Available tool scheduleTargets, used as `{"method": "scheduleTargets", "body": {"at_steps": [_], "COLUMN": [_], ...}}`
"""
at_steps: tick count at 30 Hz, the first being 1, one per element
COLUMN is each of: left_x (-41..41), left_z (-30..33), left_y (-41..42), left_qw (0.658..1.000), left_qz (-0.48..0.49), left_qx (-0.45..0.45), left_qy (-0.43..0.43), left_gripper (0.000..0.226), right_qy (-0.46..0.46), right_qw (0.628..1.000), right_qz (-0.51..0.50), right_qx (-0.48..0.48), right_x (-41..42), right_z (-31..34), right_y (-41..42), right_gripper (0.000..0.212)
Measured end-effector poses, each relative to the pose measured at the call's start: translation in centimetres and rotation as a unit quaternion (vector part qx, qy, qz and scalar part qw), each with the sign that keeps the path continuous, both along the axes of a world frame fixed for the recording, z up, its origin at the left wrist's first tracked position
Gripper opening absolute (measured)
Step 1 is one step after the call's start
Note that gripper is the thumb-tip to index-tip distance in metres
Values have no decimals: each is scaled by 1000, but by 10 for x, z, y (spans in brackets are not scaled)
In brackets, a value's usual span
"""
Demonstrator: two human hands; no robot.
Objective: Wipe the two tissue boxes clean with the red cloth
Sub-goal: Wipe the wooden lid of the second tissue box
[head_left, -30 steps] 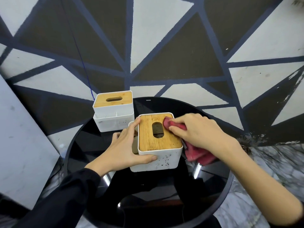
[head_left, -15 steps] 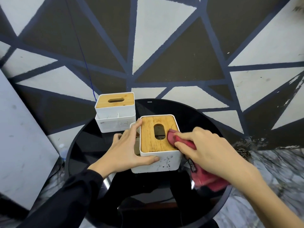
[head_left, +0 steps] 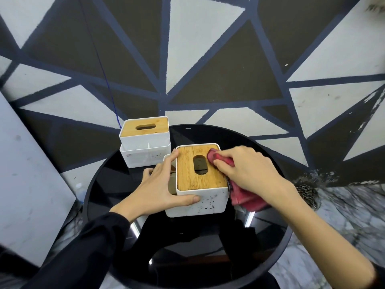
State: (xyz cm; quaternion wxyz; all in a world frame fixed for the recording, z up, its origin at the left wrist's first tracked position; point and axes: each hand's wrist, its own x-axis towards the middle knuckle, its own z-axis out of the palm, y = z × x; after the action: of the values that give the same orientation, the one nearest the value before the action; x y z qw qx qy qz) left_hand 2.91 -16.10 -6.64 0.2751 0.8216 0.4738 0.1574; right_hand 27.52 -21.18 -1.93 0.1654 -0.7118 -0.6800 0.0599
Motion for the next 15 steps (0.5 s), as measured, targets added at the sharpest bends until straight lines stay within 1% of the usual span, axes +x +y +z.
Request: {"method": "scheduleTargets", "body": {"at_steps": [3, 7, 12, 15], "left_x": [3, 3, 3, 3], "left_z": [2, 3, 1, -1], "left_y": [-3, -1, 0, 1], "left_qw": [1000, 1000, 1000, 1000], "left_qz": [-1, 2, 1, 10], "left_qx": [3, 9, 19, 20], "left_qy": [0, 5, 6, 2], "left_gripper": [134, 133, 132, 132], "right_qy": [-9, 11, 85, 111], "right_qw": [1000, 1000, 995, 992], "right_qz": [-2, 16, 41, 44], "right_qx": [-5, 12, 28, 40], "right_x": [4, 7, 10, 7], "right_z": [1, -2, -9, -16], "right_y": [20, 17, -12, -34], "right_gripper": [35, 33, 32, 31]}}
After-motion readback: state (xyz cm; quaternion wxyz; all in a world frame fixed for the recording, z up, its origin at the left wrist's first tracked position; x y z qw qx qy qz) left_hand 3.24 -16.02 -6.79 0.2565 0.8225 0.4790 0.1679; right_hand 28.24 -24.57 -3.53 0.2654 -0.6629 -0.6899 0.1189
